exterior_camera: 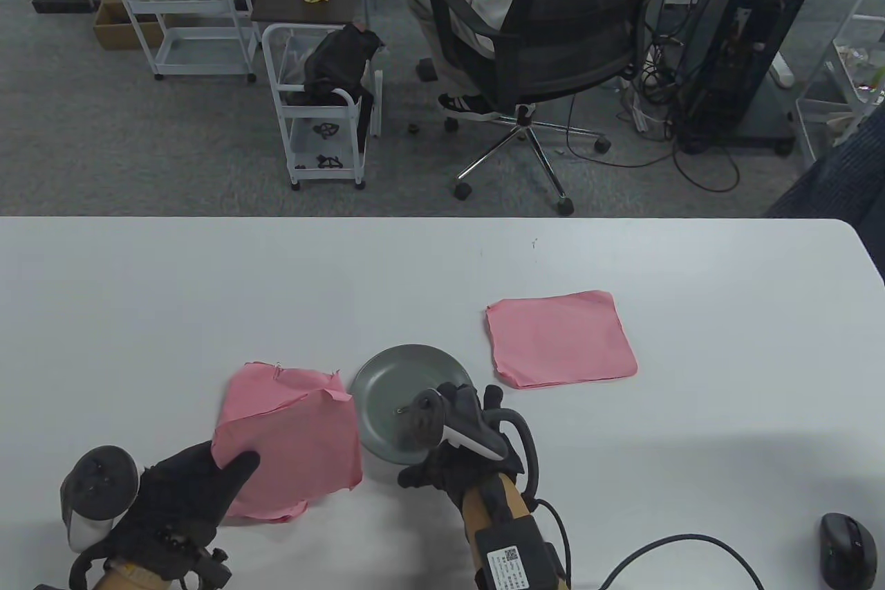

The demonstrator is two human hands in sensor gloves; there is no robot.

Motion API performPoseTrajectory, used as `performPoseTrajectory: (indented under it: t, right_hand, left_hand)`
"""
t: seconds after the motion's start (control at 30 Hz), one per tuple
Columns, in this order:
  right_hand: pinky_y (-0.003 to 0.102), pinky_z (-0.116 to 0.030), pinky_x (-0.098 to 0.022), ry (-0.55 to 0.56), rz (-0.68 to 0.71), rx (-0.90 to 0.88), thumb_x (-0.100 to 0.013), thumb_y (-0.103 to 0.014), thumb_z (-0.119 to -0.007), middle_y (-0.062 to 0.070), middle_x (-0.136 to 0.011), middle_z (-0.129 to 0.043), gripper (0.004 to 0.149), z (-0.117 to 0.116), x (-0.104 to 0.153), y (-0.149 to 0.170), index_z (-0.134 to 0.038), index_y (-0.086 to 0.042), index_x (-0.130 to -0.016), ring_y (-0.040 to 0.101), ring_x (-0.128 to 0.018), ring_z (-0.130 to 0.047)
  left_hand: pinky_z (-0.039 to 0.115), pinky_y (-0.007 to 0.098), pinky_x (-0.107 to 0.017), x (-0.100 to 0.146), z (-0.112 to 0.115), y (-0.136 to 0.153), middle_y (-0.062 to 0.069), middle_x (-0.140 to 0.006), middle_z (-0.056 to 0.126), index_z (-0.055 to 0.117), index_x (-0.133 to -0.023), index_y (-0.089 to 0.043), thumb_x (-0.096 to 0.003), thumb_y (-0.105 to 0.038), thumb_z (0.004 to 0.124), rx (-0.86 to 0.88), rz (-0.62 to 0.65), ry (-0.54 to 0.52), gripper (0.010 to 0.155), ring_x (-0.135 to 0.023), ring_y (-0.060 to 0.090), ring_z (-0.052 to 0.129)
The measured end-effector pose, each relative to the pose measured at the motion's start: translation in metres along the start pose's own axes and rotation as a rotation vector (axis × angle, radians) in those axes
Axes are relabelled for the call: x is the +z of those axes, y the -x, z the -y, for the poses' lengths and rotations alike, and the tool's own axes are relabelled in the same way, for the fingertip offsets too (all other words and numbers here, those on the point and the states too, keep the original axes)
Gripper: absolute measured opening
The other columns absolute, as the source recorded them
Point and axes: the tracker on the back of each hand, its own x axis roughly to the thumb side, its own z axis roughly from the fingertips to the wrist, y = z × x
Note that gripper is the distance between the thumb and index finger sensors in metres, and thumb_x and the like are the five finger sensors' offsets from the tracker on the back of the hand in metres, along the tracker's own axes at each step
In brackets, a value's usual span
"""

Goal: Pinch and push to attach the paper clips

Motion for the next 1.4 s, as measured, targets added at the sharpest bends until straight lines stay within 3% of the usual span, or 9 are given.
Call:
performPoseTrajectory:
  t: [0.37, 0.6, 0.7, 0.87, 0.97, 1.13, 1.4]
  right_hand:
    - [0.068, 0.001, -0.066, -0.084, -0.079, -0.056, -0.023, -0.074, -0.075, 0.012, -0.113, -0.013, 0.112, 0.001, -0.029, 0.004, -0.032, -0.018, -0.110, 0.041, -0.102, -0.005]
    - [0.068, -0.001, -0.067, -0.070, 0.027, -0.035, -0.029, -0.065, -0.082, 0.009, -0.114, -0.020, 0.089, 0.000, -0.022, 0.001, -0.048, -0.035, -0.106, 0.041, -0.103, -0.011]
    - [0.068, -0.003, -0.068, -0.054, 0.074, -0.031, -0.030, -0.061, -0.085, 0.010, -0.114, -0.024, 0.082, 0.003, -0.014, -0.001, -0.057, -0.034, -0.103, 0.042, -0.103, -0.014]
    - [0.067, -0.006, -0.069, -0.033, 0.088, 0.189, -0.027, -0.061, -0.087, 0.009, -0.113, -0.024, 0.097, 0.000, 0.003, -0.012, -0.045, -0.028, -0.107, 0.040, -0.103, -0.017]
    - [0.067, -0.006, -0.070, -0.023, 0.080, 0.283, -0.026, -0.060, -0.087, 0.008, -0.113, -0.025, 0.097, -0.005, 0.008, -0.017, -0.044, -0.028, -0.107, 0.040, -0.103, -0.018]
    - [0.066, -0.012, -0.073, 0.040, 0.073, 0.349, -0.034, -0.053, -0.087, 0.006, -0.109, -0.042, 0.083, -0.013, 0.009, -0.023, -0.051, -0.028, -0.103, 0.039, -0.101, -0.033]
    - [0.069, -0.033, -0.073, 0.205, 0.189, 0.332, -0.039, -0.043, -0.089, 0.002, -0.094, -0.070, 0.056, -0.022, 0.026, -0.032, -0.071, -0.029, -0.091, 0.036, -0.091, -0.064]
  left_hand:
    - [0.076, 0.050, -0.064, -0.005, 0.006, 0.005, -0.002, -0.077, 0.101, 0.089, -0.087, -0.028, -0.0453, -0.047, 0.082, -0.017, -0.031, 0.051, 0.046, -0.071, 0.022, 0.104]
    - [0.076, 0.050, -0.064, -0.005, 0.006, 0.004, -0.002, -0.077, 0.101, 0.089, -0.087, -0.029, -0.0453, -0.047, 0.082, -0.008, -0.030, 0.064, 0.046, -0.071, 0.022, 0.104]
    - [0.076, 0.050, -0.064, -0.006, 0.007, 0.004, -0.003, -0.077, 0.102, 0.089, -0.087, -0.029, -0.0452, -0.047, 0.082, -0.005, -0.029, 0.069, 0.046, -0.071, 0.022, 0.104]
    - [0.076, 0.050, -0.064, -0.006, 0.007, 0.003, -0.003, -0.077, 0.102, 0.089, -0.087, -0.029, -0.0452, -0.047, 0.082, -0.009, -0.028, 0.074, 0.046, -0.072, 0.022, 0.104]
    - [0.076, 0.050, -0.064, -0.006, 0.008, 0.003, -0.003, -0.078, 0.102, 0.089, -0.087, -0.029, -0.0452, -0.047, 0.082, -0.010, -0.028, 0.078, 0.046, -0.072, 0.022, 0.104]
    - [0.076, 0.050, -0.064, -0.006, 0.009, 0.003, -0.003, -0.078, 0.102, 0.089, -0.087, -0.029, -0.0452, -0.047, 0.082, -0.024, -0.031, 0.088, 0.046, -0.072, 0.022, 0.104]
    - [0.076, 0.050, -0.064, -0.006, 0.011, 0.004, -0.003, -0.078, 0.102, 0.089, -0.087, -0.029, -0.0454, -0.047, 0.082, -0.033, -0.033, 0.100, 0.046, -0.072, 0.022, 0.104]
